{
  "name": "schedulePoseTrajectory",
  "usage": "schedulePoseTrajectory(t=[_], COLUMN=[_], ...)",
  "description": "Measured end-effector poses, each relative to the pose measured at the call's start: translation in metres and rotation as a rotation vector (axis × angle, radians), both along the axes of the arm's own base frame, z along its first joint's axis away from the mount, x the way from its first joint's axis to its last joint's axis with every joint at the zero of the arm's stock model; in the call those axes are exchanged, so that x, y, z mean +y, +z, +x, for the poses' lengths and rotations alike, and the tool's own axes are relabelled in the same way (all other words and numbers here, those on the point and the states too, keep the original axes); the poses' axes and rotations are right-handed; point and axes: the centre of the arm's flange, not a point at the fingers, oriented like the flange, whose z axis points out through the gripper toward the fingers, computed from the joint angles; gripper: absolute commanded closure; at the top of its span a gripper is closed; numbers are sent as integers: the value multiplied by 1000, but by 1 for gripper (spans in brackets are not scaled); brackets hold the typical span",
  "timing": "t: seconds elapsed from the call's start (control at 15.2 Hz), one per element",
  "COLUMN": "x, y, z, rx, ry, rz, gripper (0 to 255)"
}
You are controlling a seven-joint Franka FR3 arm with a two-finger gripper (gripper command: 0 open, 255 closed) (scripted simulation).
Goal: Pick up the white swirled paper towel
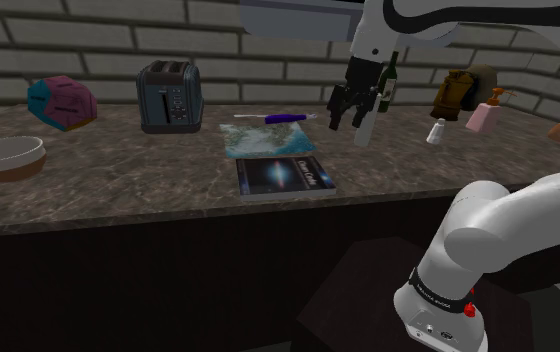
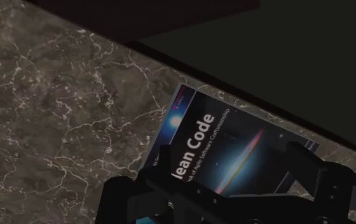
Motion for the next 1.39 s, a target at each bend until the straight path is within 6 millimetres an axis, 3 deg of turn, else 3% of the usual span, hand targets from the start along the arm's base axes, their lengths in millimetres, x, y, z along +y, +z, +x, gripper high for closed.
schedulePoseTrajectory(t=[0.2, 0.86, 1.39], x=[-12, -125, -228], y=[-1, 3, 10], z=[4, 35, 49], rx=[-3, -31, -53], ry=[-15, -137, -237], rz=[-6, -56, -99], gripper=[0, 0, 0])
